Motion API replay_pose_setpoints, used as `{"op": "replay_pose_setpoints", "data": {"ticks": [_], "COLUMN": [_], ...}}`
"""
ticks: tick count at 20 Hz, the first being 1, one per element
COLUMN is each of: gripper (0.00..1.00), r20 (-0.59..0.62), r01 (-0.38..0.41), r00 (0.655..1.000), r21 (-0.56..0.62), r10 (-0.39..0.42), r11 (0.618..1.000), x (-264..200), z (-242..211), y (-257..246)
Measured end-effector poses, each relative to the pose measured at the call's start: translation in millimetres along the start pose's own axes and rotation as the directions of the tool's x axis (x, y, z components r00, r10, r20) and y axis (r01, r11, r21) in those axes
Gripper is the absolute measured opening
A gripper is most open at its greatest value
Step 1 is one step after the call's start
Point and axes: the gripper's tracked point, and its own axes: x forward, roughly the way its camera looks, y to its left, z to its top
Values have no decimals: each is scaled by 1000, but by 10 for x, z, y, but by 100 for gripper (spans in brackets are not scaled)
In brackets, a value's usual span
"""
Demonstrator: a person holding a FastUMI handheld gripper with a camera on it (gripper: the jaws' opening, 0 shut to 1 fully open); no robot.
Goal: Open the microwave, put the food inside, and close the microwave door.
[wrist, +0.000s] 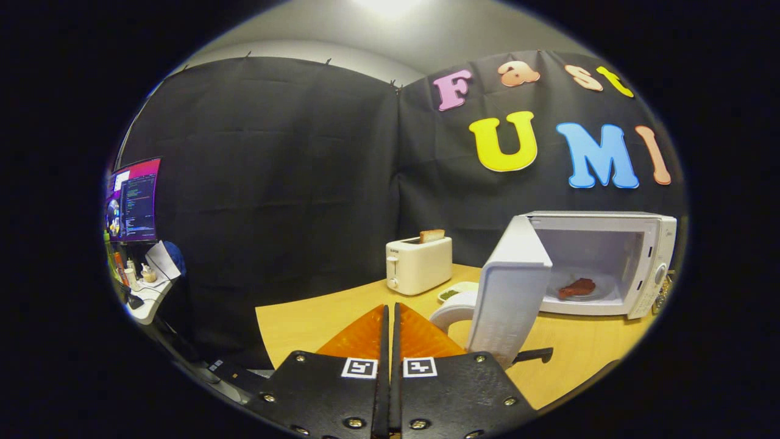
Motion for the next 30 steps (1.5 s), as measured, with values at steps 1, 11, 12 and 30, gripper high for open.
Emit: {"op": "replay_pose_setpoints", "data": {"ticks": [1,11,12,30], "gripper": [1,1,1,2], "r20": [8,-55,-57,-16], "r01": [35,371,414,709], "r00": [999,928,909,700], "r21": [-22,35,27,-106], "r10": [-35,-369,-412,-714], "r11": [999,928,910,697], "x": [-83,-509,-528,16], "z": [28,-104,-88,-47], "y": [-89,-1941,-2177,-4069]}}
